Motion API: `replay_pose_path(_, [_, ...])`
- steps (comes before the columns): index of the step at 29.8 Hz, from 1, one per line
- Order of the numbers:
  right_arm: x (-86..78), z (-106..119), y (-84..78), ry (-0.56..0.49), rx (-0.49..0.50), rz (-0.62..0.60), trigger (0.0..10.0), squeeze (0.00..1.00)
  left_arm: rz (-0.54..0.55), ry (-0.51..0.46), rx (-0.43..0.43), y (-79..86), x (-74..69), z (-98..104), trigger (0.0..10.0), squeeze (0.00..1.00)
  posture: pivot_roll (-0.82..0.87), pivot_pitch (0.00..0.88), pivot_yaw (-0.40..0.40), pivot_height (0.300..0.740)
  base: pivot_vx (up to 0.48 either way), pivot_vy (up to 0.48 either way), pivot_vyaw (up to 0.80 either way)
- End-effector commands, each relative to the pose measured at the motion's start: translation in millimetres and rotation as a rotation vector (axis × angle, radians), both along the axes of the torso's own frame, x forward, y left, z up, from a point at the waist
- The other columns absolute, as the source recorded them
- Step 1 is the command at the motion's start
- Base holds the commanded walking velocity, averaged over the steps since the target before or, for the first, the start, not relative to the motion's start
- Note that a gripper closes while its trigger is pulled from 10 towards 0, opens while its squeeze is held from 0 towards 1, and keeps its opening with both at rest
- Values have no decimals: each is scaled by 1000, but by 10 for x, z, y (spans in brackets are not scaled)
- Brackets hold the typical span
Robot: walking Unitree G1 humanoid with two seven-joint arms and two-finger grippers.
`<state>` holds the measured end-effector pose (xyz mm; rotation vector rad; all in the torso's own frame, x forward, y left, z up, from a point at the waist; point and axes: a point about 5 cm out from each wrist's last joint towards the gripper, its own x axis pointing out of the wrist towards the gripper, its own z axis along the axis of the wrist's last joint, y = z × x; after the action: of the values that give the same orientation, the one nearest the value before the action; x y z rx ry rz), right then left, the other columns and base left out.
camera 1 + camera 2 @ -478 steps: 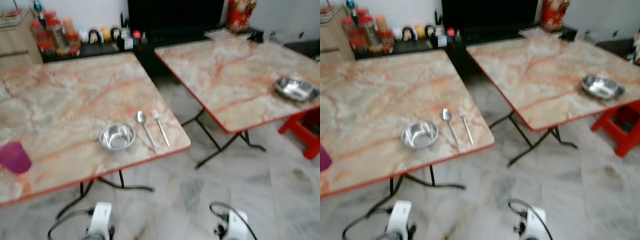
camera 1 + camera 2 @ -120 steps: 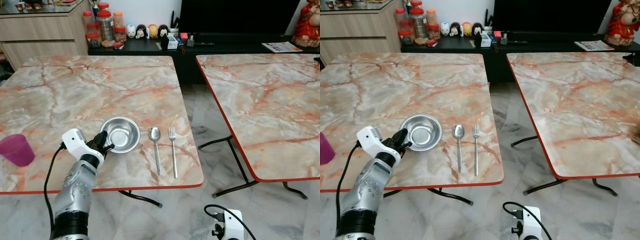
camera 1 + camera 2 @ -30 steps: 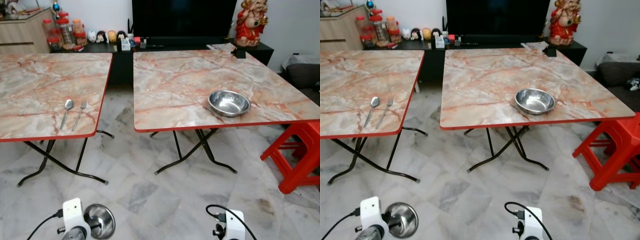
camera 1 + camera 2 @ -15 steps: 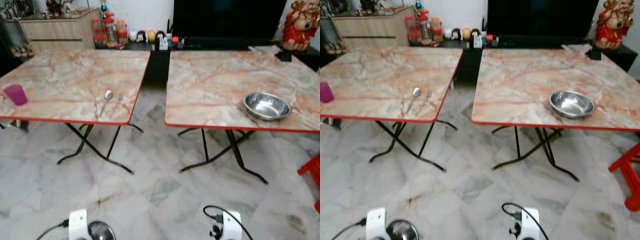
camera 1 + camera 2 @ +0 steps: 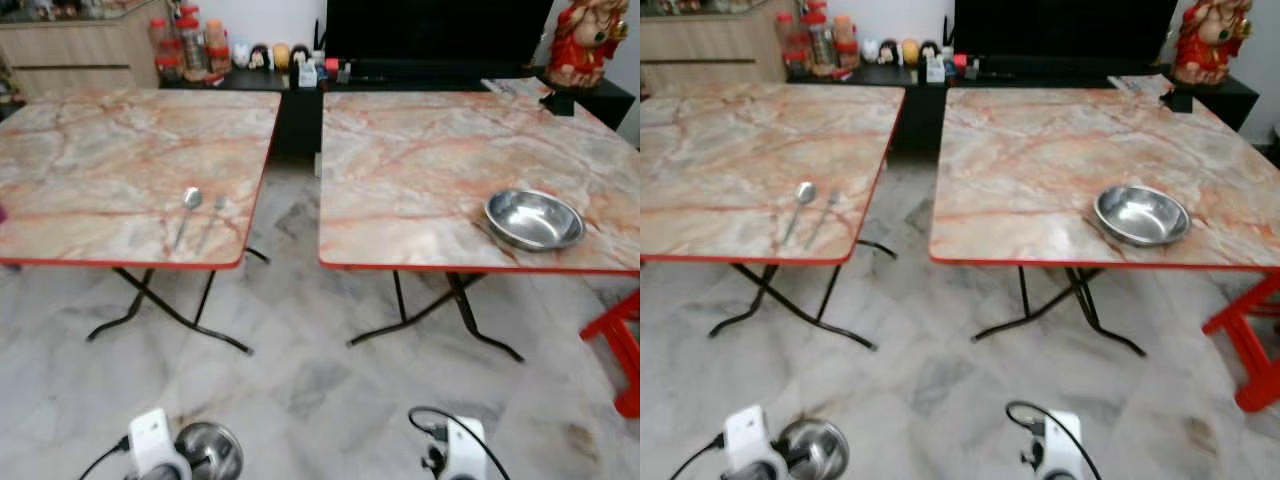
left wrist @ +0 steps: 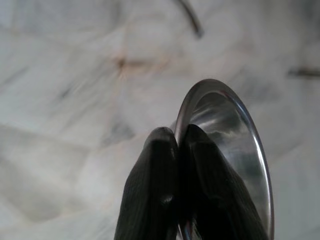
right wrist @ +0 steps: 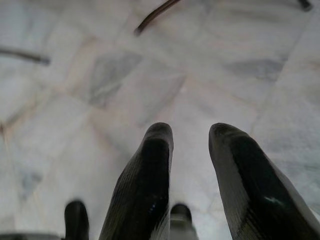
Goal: Setting the table
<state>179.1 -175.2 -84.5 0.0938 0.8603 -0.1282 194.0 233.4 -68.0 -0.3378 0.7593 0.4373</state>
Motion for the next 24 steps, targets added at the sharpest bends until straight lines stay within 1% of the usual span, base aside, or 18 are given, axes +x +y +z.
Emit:
replay_pose_path(1, [-80,-25,-122,22,-18,-31,10000,0,51,-27,-67,-82,42,0,10000,0,3,0,-11,740,326,0,0])
replay_pose_path(2, [-82,-25,-123,22,-18,-32,10000,0,97,-31,-93,-66,31,-4,10000,0,3,0,-11,740,330,0,0])
replay_pose_path(4, [-83,-25,-127,22,-18,-33,10000,0,131,-36,-111,-61,26,-7,10000,0,0,0,-12,740,334,0,0])
replay_pose_path(7, [-80,-23,-134,21,-25,-27,10000,0,108,-43,-113,-92,48,-2,10000,0,-1,0,-14,740,339,0,0])
replay_pose_path(10, [-77,-22,-137,23,-31,-17,10000,0,111,-44,-118,-101,47,-4,10000,0,-2,0,-16,740,340,0,0])
replay_pose_path(15, [-72,-17,-142,18,-32,-16,10000,0,114,-47,-125,-113,51,-5,10000,0,-4,0,-18,740,340,0,425])
replay_pose_path(19, [-76,-18,-149,18,-26,-27,10000,0,114,-48,-126,-119,51,-6,10000,0,-7,0,-18,740,339,0,0])
replay_pose_path(21, [-76,-18,-158,19,-28,-27,10000,0,108,-49,-111,-114,56,-1,10000,0,-8,0,-19,740,281,0,0])
replay_pose_path(24, [-76,-16,-166,19,-31,-25,10000,0,117,-42,-109,-120,57,-3,10000,0,-10,0,-21,740,0,0,0])
